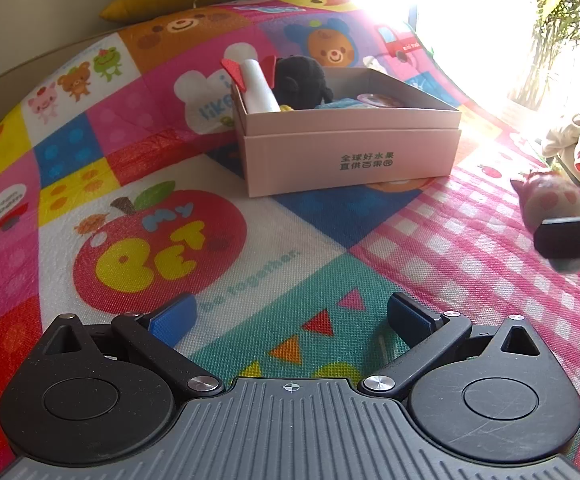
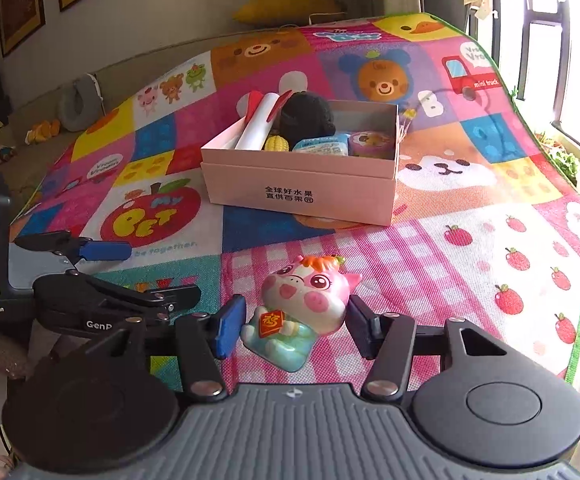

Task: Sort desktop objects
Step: 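Lift the pig figurine with the right tool and carry it over the box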

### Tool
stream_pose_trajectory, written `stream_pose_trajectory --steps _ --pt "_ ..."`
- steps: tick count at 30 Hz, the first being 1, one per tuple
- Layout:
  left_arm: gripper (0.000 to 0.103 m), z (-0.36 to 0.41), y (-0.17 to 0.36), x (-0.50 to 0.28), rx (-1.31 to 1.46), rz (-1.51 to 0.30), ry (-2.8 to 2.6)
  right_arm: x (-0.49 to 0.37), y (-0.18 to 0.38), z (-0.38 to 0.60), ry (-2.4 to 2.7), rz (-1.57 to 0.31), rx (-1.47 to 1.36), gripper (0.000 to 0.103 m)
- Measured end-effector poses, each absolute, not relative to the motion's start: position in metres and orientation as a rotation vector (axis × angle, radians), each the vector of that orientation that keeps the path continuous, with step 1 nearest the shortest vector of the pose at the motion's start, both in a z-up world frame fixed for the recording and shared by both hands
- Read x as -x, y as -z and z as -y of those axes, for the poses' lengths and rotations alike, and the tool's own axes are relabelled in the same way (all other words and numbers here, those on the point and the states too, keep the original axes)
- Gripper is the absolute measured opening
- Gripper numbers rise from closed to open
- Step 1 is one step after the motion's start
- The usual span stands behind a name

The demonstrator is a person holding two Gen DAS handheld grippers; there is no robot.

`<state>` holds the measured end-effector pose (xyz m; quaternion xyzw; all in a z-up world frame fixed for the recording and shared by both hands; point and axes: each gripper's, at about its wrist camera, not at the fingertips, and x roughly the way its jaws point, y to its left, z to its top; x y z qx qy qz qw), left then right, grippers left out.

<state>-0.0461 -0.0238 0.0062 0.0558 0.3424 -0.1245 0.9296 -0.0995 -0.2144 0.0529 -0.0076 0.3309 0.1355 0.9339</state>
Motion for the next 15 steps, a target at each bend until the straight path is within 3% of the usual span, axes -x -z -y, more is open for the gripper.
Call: stream_pose_trajectory --steps 8,15 --pt "0.103 0.025 -0.006 0.045 -0.115 -0.708 0.255 0.057 -0.132 0.219 -0.235 -0.507 0.076 0.055" --pt "0.103 0.025 -0.006 0.045 -0.109 -0.705 0.26 -0.056 -0.116 0.194 -0.149 -0.595 0.155 0.055"
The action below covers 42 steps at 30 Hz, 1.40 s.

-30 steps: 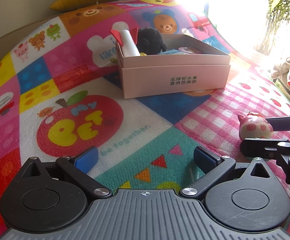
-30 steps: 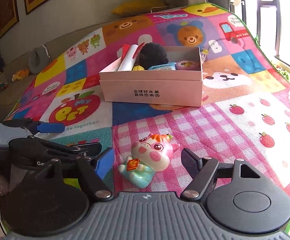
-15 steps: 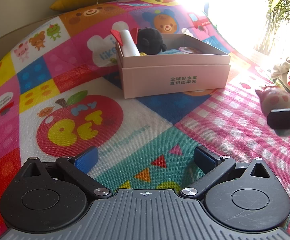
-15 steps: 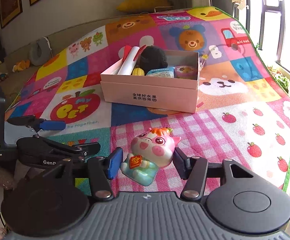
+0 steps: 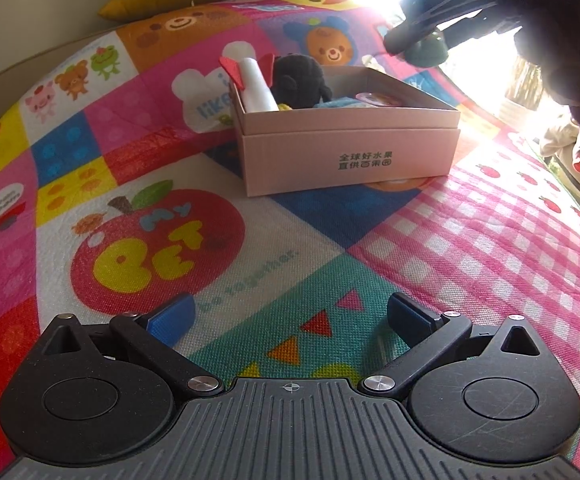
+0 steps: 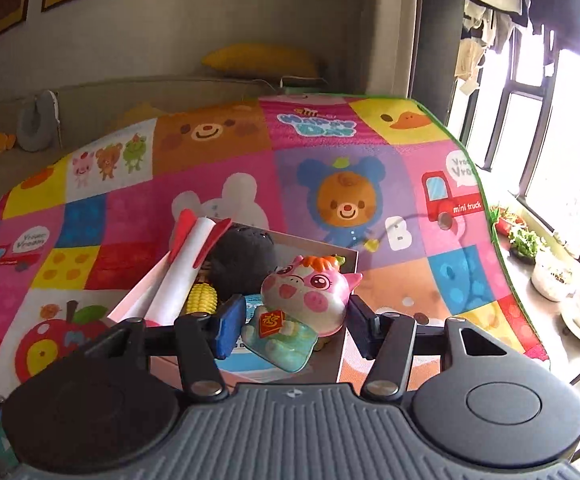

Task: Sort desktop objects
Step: 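Lift the pig figurine with the right tool and carry it over the box, then lower the pig into the pink box and open the right tool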

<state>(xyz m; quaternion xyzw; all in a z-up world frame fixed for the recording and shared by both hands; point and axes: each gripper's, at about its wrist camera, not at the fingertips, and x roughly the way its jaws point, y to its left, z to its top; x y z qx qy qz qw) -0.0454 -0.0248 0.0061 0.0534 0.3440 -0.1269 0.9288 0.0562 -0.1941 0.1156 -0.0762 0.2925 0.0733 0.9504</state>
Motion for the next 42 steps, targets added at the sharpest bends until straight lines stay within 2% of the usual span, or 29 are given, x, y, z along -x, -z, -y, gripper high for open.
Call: stream_pose_trajectory --steps 3,4,5,10,14,18,21,22,24,27,28,29,30,35,42 --pt "0.103 0.025 -0.006 0.045 -0.107 -0.704 0.262 -0.091 -0.097 0.192 -0.149 -0.689 0.131 0.058" --pt "0.103 0.025 -0.006 0.046 -0.107 -0.703 0.263 -0.097 -0.091 0.191 -0.145 -0.703 0.121 0.066" --pt "0.103 0.025 -0.006 0.046 -0.106 -0.702 0.264 -0.1 -0.089 0.189 -0.142 -0.699 0.114 0.069" --pt "0.103 0.023 -0.006 0.046 -0.098 -0.698 0.267 -0.103 -0.105 0.157 -0.21 -0.581 0.151 0.069" --pt "0.103 0.019 -0.007 0.046 -0.072 -0.692 0.275 -0.137 -0.117 0.129 -0.22 -0.552 0.126 0.061" --pt "0.103 0.017 -0.007 0.047 -0.061 -0.69 0.28 -0.184 -0.104 0.134 -0.134 -0.635 0.01 0.061" --pt "0.103 0.017 -0.006 0.047 -0.066 -0.689 0.279 -0.203 -0.076 0.141 -0.172 -0.792 -0.071 0.068" --pt "0.103 0.017 -0.006 0.047 -0.064 -0.688 0.28 -0.202 -0.072 0.143 -0.159 -0.789 -0.082 0.067" --pt "0.103 0.016 -0.007 0.047 -0.054 -0.688 0.283 -0.196 -0.075 0.15 -0.166 -0.758 -0.104 0.047" --pt "0.103 0.015 -0.007 0.047 -0.048 -0.687 0.285 -0.183 -0.098 0.174 -0.178 -0.667 -0.178 0.041" --pt "0.103 0.015 -0.006 0.047 -0.05 -0.687 0.283 -0.179 -0.105 0.18 -0.184 -0.641 -0.178 0.032" --pt "0.103 0.015 -0.006 0.047 -0.053 -0.687 0.282 -0.177 -0.11 0.184 -0.184 -0.626 -0.172 0.014" --pt "0.103 0.016 -0.006 0.047 -0.057 -0.688 0.28 -0.175 -0.114 0.189 -0.182 -0.622 -0.17 0.011" --pt "0.103 0.017 -0.005 0.047 -0.063 -0.689 0.277 -0.173 -0.113 0.186 -0.063 -0.587 -0.064 0.015" --pt "0.103 0.019 -0.005 0.047 -0.08 -0.693 0.272 -0.177 -0.111 0.129 -0.285 -0.608 -0.081 0.015"
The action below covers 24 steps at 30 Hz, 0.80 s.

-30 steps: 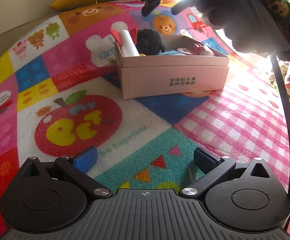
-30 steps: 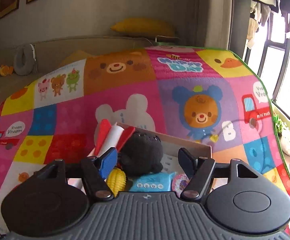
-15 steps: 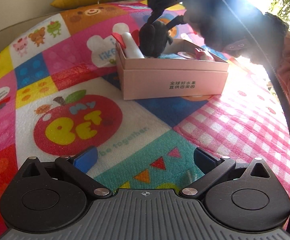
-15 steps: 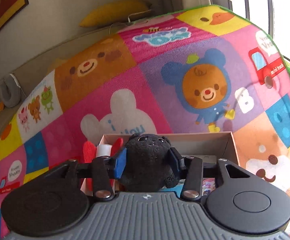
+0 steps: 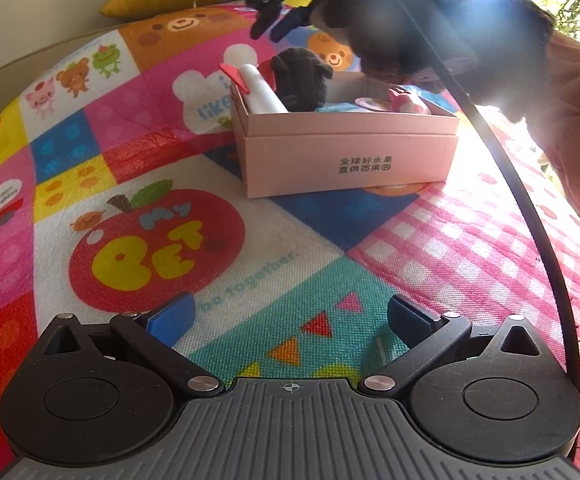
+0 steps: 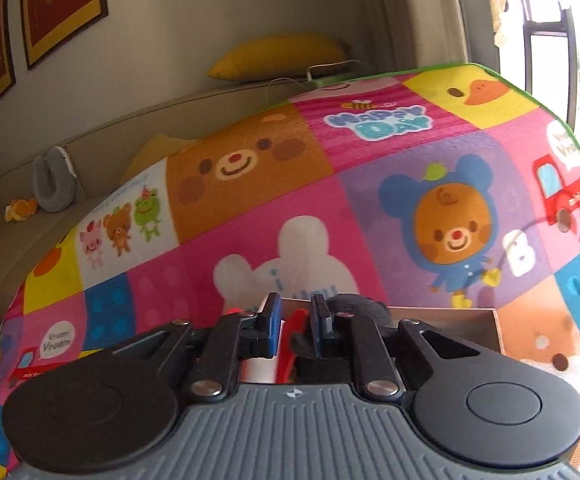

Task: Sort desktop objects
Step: 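Lower the pig into the pink box and open the right tool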

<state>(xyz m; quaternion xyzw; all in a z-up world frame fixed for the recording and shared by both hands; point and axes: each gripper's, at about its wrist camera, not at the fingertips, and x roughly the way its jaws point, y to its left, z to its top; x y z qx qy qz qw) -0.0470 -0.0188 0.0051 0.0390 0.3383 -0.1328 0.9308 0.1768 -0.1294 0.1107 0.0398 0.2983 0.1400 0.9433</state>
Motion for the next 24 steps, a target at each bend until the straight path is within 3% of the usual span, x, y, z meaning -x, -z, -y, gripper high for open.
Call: stream_pose_trajectory --steps 6,11,14,18,20,24 --pt "0.103 0.017 -0.005 0.047 -0.071 -0.69 0.275 -0.196 -0.086 0.1 -0.221 -0.691 0.069 0.015" --pt "0.103 0.015 -0.006 0.048 -0.066 -0.689 0.277 -0.173 -0.085 0.127 -0.161 -0.632 0.181 0.015" --pt "0.103 0.015 -0.006 0.048 -0.064 -0.688 0.277 -0.172 -0.092 0.152 -0.126 -0.649 0.147 0.028" --pt "0.103 0.015 -0.006 0.048 -0.071 -0.69 0.276 -0.169 -0.105 0.174 -0.126 -0.614 0.025 0.037" --pt "0.103 0.016 -0.006 0.047 -0.078 -0.691 0.274 -0.169 -0.111 0.168 -0.171 -0.598 -0.015 0.05" --pt "0.103 0.016 -0.005 0.048 -0.078 -0.691 0.273 -0.176 -0.112 0.136 -0.317 -0.654 -0.09 0.05"
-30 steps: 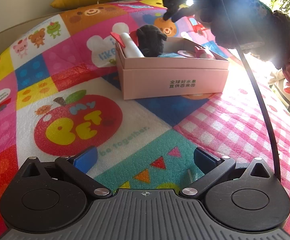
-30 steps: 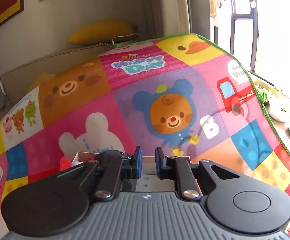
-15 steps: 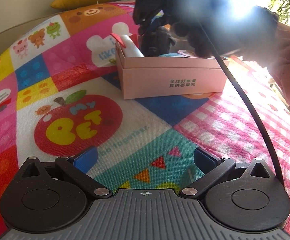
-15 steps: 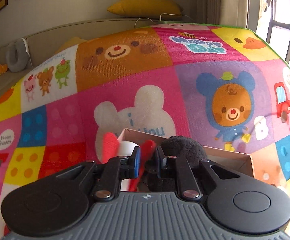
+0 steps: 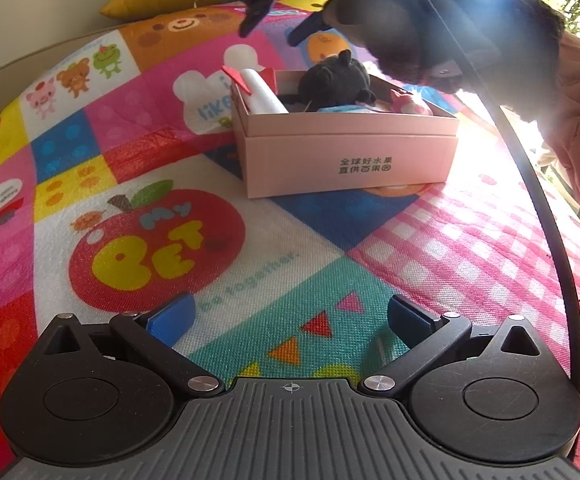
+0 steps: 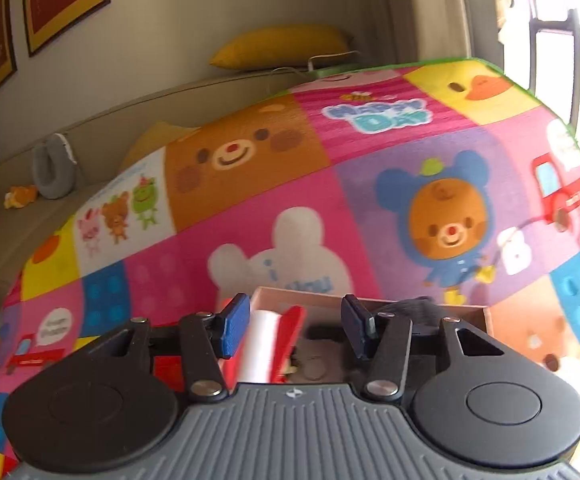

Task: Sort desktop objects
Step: 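Lower the pig into the pink box and open the right tool, then withdraw the right tool from the box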

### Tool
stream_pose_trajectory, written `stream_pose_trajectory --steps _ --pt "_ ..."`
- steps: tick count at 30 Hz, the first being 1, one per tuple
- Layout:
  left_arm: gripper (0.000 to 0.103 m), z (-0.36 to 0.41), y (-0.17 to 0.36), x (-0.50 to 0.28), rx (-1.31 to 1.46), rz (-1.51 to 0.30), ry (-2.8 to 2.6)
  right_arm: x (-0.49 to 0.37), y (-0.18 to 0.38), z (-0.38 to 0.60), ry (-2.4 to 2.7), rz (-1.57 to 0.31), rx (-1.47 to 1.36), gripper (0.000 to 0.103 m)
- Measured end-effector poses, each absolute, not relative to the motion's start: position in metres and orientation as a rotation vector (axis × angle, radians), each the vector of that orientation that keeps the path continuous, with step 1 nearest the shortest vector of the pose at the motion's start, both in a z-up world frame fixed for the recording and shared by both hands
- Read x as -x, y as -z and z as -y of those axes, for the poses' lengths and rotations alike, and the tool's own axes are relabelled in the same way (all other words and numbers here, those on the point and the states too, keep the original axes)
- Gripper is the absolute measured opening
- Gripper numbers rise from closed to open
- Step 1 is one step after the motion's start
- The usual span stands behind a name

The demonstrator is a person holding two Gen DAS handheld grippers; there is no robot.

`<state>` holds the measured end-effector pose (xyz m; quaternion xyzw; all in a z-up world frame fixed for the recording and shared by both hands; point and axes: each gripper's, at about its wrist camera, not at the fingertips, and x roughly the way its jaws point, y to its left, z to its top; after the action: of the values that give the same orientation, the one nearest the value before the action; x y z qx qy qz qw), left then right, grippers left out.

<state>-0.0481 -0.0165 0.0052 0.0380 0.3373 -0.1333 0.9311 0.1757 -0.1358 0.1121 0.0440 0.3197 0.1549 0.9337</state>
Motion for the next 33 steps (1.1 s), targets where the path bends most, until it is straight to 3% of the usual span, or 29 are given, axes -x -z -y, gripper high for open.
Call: stream_pose_trajectory --steps 5,8,13,16,18,26,33 --pt "0.103 0.016 -0.005 0.048 -0.069 -0.688 0.276 -0.189 -0.098 0.089 -0.344 -0.697 -0.016 0.065" --pt "0.103 0.014 -0.005 0.049 -0.057 -0.685 0.28 -0.193 -0.089 0.077 -0.283 -0.701 0.083 0.065" --pt "0.103 0.011 -0.005 0.049 -0.043 -0.683 0.284 -0.197 -0.087 0.106 -0.239 -0.712 0.023 0.047" --pt "0.103 0.011 -0.005 0.049 -0.041 -0.682 0.285 -0.202 -0.077 0.124 -0.2 -0.757 0.015 0.044" --pt "0.103 0.011 -0.005 0.049 -0.044 -0.682 0.284 -0.203 -0.069 0.132 -0.192 -0.773 0.013 0.033" --pt "0.103 0.011 -0.004 0.049 -0.048 -0.683 0.283 -0.186 -0.104 0.164 -0.199 -0.627 -0.077 0.036" --pt "0.103 0.012 -0.003 0.048 -0.064 -0.687 0.278 -0.185 -0.085 0.191 -0.105 -0.66 -0.073 0.036"
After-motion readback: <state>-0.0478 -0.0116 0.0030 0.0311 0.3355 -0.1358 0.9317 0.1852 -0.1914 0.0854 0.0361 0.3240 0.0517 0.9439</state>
